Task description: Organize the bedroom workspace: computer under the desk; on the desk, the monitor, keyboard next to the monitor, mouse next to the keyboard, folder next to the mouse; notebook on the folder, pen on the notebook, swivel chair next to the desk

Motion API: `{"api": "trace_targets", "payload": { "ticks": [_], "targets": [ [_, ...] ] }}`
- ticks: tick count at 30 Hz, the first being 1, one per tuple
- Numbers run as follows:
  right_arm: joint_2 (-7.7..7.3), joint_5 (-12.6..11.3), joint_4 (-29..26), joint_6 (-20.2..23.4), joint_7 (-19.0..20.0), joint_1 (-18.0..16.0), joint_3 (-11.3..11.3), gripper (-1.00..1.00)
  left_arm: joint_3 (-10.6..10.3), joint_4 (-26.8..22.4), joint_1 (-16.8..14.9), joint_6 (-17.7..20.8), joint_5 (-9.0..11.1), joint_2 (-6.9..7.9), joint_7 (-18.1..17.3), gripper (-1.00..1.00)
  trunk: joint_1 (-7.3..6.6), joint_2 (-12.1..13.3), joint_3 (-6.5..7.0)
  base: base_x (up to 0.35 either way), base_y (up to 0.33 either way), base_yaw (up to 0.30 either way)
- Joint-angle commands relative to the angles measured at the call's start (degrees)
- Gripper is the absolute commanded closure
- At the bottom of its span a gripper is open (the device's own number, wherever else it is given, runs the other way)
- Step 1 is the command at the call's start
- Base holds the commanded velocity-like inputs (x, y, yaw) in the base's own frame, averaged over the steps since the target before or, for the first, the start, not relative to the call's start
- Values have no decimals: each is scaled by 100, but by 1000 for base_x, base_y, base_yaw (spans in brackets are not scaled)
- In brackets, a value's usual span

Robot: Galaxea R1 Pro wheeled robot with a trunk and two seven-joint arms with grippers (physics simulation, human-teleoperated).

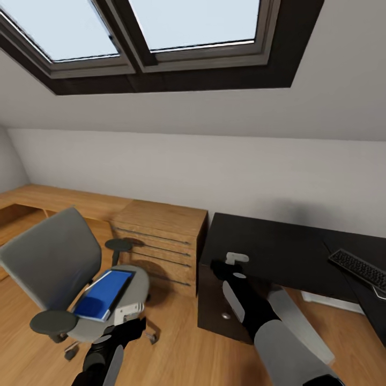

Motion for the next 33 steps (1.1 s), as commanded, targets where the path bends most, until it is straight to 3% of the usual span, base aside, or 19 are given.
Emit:
{"api": "trace_targets", "payload": {
  "ticks": [1,10,16,25,33],
  "targets": [
    [0,-35,-10,24,-44,-4,14,100,2,-8,-4,22,61,-3,44,-100,5,-7,-9,321,0,0],
    [0,-35,-8,23,-35,-4,26,100,4,-3,-4,22,61,-6,44,-100,5,-7,-9,321,0,0],
    [0,-34,1,23,-38,-4,227,100,4,-9,-4,21,61,-8,46,-100,5,-7,-9,321,0,0],
    [0,-22,69,21,-39,-4,280,100,-43,-58,4,-2,61,-8,49,-100,5,-7,-9,321,0,0],
    [0,-18,577,74,-74,-17,292,100,-186,-368,3,-12,61,-8,47,-100,5,-7,-9,321,0,0]
  ]
}}
